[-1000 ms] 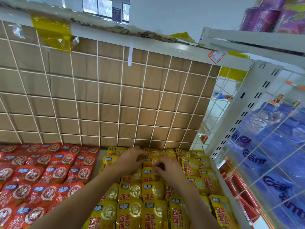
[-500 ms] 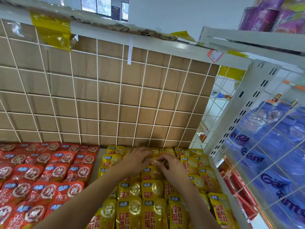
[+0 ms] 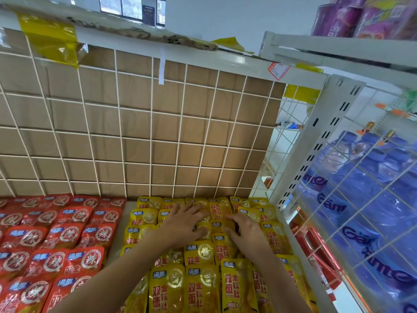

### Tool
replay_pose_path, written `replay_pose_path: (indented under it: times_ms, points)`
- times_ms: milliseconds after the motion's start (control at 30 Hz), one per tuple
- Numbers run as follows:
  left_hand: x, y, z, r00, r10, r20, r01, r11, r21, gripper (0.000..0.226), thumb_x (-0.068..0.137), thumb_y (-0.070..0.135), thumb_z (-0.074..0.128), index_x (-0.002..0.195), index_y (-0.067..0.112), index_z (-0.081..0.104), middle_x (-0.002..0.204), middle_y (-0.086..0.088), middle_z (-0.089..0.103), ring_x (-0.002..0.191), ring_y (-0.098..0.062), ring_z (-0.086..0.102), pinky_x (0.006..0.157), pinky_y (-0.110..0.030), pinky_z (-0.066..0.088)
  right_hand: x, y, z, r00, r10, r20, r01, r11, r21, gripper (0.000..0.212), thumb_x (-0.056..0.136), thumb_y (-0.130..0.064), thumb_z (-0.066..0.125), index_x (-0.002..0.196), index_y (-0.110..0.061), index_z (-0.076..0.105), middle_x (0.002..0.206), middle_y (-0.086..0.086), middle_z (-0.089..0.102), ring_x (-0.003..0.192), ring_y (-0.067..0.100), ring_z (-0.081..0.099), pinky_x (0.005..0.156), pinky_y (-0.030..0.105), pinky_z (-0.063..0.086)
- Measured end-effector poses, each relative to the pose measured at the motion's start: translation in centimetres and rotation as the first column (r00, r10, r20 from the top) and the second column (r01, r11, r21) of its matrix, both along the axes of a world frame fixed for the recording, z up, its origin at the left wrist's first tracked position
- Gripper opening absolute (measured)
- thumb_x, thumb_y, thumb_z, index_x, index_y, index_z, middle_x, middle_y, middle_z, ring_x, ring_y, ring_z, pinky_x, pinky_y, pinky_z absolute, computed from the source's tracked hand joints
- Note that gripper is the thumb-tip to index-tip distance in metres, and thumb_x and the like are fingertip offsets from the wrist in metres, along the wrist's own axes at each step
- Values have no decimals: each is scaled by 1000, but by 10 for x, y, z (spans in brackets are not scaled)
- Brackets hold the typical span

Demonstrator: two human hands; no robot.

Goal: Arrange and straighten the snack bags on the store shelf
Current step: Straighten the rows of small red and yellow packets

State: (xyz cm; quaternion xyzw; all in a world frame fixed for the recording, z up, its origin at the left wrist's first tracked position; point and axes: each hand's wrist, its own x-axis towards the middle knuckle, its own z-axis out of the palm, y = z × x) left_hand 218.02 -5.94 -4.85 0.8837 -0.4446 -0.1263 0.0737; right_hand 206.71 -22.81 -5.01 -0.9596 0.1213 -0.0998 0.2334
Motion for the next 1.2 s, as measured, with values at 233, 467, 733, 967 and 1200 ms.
replay_pose_path:
  times_ms: [233,467,733,967,1200]
  points:
    - [-15,-2,11,999,47,-4,-47,994,-102,51,96,42,37,145,30,25,156,9,10,143,-14,7,115,-33,8,8,-14,2,997,47,-57,-45,998,35,32,91,-22,56,123,-19,58,119,0,59,110,15,53,97,32,43]
    - [-47,-14,8,993,83,85,-65,979,-195,44,91,47,45,132,30,45,138,9,40,129,-12,31,104,-25,25,21,-25,5,984,137,-109,-135,990,28,28,90,-28,57,117,-21,62,118,-2,59,108,11,52,90,20,37]
    - [-49,-25,10,993,101,54,-91,983,-161,42,87,47,54,122,26,52,124,5,45,119,-13,38,99,-26,30,20,-32,8,976,205,-66,-202,978,47,22,86,-24,62,108,-21,64,110,-4,61,104,10,53,94,24,41]
    - [-37,-33,14,996,90,-28,-93,988,-121,34,85,41,59,113,22,57,119,2,49,117,-14,38,98,-29,30,21,-34,9,976,211,-58,-208,977,51,22,85,-24,63,108,-24,66,106,-7,63,89,0,48,69,2,32]
    - [-20,-45,15,995,35,-92,-46,992,-121,15,87,26,58,97,17,65,109,-1,58,110,-18,43,88,-27,29,25,-35,8,978,196,-70,-192,979,67,21,87,-18,60,106,-23,67,106,-9,64,90,-2,49,69,-1,33]
